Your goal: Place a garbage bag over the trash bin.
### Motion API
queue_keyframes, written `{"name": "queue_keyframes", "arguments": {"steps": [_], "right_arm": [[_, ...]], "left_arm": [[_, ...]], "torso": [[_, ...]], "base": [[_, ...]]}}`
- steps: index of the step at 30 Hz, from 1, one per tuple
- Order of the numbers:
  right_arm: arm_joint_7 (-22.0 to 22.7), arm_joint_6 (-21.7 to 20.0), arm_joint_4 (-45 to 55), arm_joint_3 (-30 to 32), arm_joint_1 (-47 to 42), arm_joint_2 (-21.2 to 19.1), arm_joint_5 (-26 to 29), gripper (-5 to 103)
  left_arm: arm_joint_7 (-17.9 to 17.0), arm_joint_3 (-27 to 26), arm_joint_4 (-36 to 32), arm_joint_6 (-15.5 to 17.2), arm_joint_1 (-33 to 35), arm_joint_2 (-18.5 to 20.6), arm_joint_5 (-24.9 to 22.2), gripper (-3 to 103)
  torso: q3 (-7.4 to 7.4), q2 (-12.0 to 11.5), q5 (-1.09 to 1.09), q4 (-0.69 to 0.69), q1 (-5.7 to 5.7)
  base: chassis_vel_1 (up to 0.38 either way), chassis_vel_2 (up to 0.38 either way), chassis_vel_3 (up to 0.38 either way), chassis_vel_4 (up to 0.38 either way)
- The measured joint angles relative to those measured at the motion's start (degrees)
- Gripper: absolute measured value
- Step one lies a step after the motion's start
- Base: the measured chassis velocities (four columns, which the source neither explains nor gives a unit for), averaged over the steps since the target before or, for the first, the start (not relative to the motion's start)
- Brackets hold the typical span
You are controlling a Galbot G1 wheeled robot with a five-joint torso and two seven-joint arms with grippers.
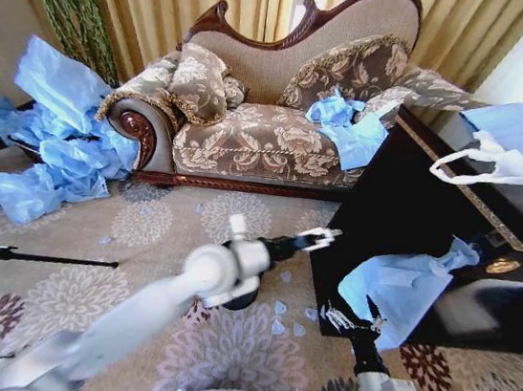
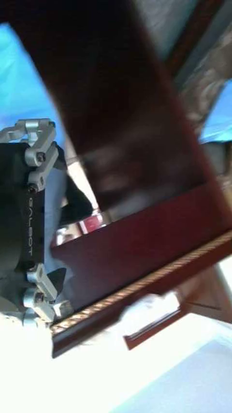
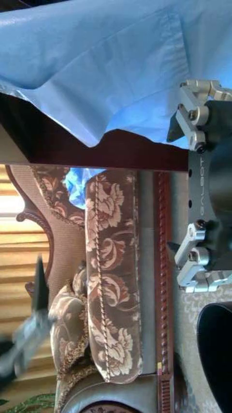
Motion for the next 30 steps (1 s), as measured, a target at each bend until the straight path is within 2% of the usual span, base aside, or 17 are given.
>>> {"name": "queue_keyframes", "arguments": {"steps": [4, 5, 8, 9, 12, 15, 21, 25, 29, 30], "right_arm": [[0.13, -0.02, -0.41, 0.02, 0.03, 0.72, -0.50, 100], [0.13, -0.02, -0.41, 0.02, 0.03, 0.72, -0.50, 100], [0.44, -0.02, -1.04, 0.03, 0.36, 1.08, -0.97, 100], [0.44, -0.02, -1.04, 0.03, 0.36, 1.08, -0.97, 100], [1.00, -0.10, -1.55, -0.01, 0.44, 1.27, -1.39, 100], [1.21, -0.32, -1.55, 0.02, 0.16, 1.24, -1.41, 100], [1.60, -0.35, -1.52, 0.10, -0.03, 1.13, -1.41, 100], [2.06, -0.26, -1.52, 0.13, -0.12, 1.34, -1.56, 100], [2.15, -0.03, -1.56, 0.19, -0.34, 1.50, -1.94, 100], [2.15, -0.03, -1.56, 0.19, -0.34, 1.50, -1.94, 100]], "left_arm": [[-1.59, 3.83, 2.70, -0.18, -2.86, -5.00, 0.02, 100], [-1.59, 3.83, 2.70, -0.18, -2.86, -5.00, 0.02, 100], [-2.31, 5.83, 4.48, -0.21, -4.74, -9.42, -0.22, 100], [-2.31, 5.83, 4.48, -0.21, -4.74, -9.42, -0.22, 100], [-2.42, 6.67, 5.91, -0.10, -5.51, -12.72, -0.43, 100], [-2.49, 7.12, 6.64, 0.07, -5.54, -14.57, -0.54, 100], [-2.25, 7.51, 7.43, 0.22, -5.02, -15.41, -0.54, 101], [-1.87, 7.55, 7.96, 0.53, -4.68, -16.16, -0.25, 96], [-1.65, 7.63, 7.97, 0.48, -4.49, -15.99, 0.05, 75], [-1.65, 7.63, 7.97, 0.48, -4.49, -15.99, 0.05, 75]], "torso": [[0.00, 0.00, 0.00, 0.00, 0.00], [0.00, 0.00, 0.00, 0.00, 0.00], [0.00, 0.00, -0.01, 0.02, 0.00], [0.00, 0.00, -0.01, 0.02, 0.00], [0.00, 0.00, -0.01, 0.01, 0.00], [0.00, 0.00, -0.02, 0.01, 0.00], [0.00, 0.00, -0.02, 0.02, 0.00], [0.00, 0.00, -0.02, 0.01, 0.00], [-0.01, 0.00, -0.02, 0.01, 0.00], [-0.01, 0.00, -0.02, 0.01, 0.00]], "base": [[0.000, 0.000, 0.000, 0.000], [0.000, 0.000, 0.000, 0.000], [0.000, 0.000, 0.000, 0.000], [0.000, 0.000, 0.000, 0.000], [0.000, 0.000, 0.000, 0.000], [0.000, 0.000, 0.000, 0.000], [0.000, 0.000, 0.000, 0.000], [0.000, 0.000, 0.000, 0.000], [0.000, 0.000, 0.000, 0.000], [0.000, 0.000, 0.000, 0.000]]}}
